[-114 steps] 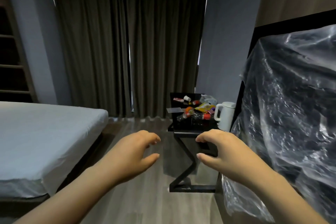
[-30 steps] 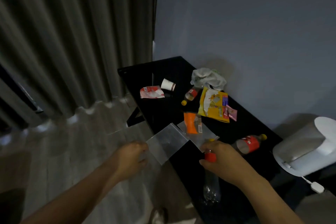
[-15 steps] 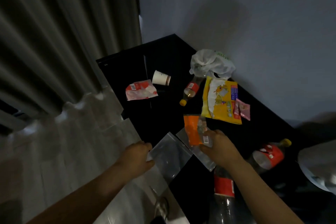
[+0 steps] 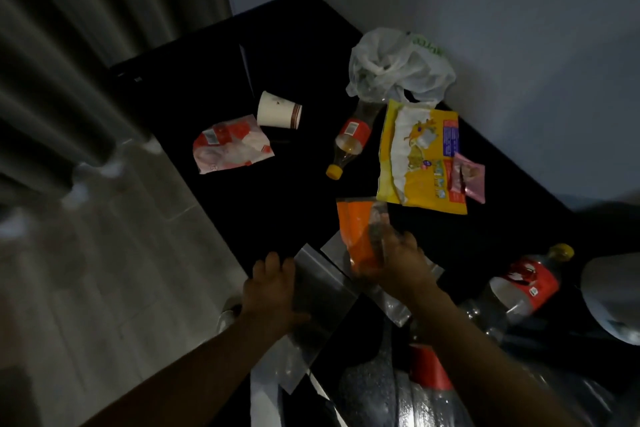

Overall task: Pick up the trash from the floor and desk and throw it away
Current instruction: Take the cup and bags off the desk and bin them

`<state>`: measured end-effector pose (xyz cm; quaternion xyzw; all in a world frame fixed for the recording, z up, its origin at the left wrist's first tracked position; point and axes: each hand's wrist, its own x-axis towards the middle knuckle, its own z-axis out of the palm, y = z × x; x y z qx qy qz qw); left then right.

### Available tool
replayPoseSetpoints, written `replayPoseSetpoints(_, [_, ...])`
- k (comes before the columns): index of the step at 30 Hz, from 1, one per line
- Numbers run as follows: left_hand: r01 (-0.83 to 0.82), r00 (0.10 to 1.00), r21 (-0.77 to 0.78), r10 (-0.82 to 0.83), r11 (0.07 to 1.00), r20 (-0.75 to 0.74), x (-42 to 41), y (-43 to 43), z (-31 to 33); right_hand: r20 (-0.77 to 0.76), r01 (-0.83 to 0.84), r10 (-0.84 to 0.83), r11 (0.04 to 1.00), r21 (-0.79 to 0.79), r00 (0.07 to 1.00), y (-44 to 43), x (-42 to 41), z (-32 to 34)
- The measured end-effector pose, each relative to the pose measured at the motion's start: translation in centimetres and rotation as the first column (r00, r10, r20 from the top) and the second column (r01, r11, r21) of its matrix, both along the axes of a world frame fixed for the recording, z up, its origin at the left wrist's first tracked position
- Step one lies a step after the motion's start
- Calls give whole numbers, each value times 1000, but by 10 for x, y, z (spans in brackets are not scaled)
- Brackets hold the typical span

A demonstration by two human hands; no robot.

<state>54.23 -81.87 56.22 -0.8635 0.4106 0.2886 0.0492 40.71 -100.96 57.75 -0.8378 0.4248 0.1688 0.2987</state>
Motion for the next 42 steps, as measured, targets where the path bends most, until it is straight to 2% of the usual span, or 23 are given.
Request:
replayPoseSetpoints(7, [-26, 1000, -27, 26, 999, 6, 53, -4, -6, -43, 34, -36, 999, -40, 998, 11, 12, -13])
replayPoseSetpoints(14, [9, 989, -29, -4, 1000, 148, 132, -7, -10, -81, 86, -94, 991, -102, 992, 24, 45, -23])
replayPoseSetpoints(18, [32, 974, -94, -10, 995, 227, 169, -20, -5, -79, 128, -136, 986, -105, 987, 39, 58, -30])
replayPoseSetpoints(23, [150, 954, -94, -119, 984, 276, 209, -39, -2, -106, 155, -169, 979, -129, 980, 45, 68, -30])
replayPoseSetpoints(27, [172, 962, -73, -152, 982, 227, 231, -61, -3, -118, 198, -213, 972, -130, 970, 49, 75, -26])
replayPoseSetpoints(29, [186, 972, -49, -177, 981, 154, 239, -73, -4, -113, 220, -235, 966, -136, 965, 50, 78, -23])
replayPoseSetpoints(32, [261, 962, -61, -254, 963, 102, 243, -81, -7, -123, 234, -252, 962, -140, 960, 50, 82, -20])
replayPoseSetpoints(34, [338, 937, -101, -324, 936, 131, 244, -83, -8, -125, 253, -269, 959, -131, 955, 50, 85, -19])
replayPoseSetpoints(38, [464, 868, -159, -410, 872, 280, 249, -94, -3, -125, 262, -280, 954, -143, 952, 50, 86, -20])
replayPoseSetpoints(42, [536, 830, -188, -473, 823, 296, 256, -125, 6, -112, 258, -275, 955, -145, 955, 50, 82, -26])
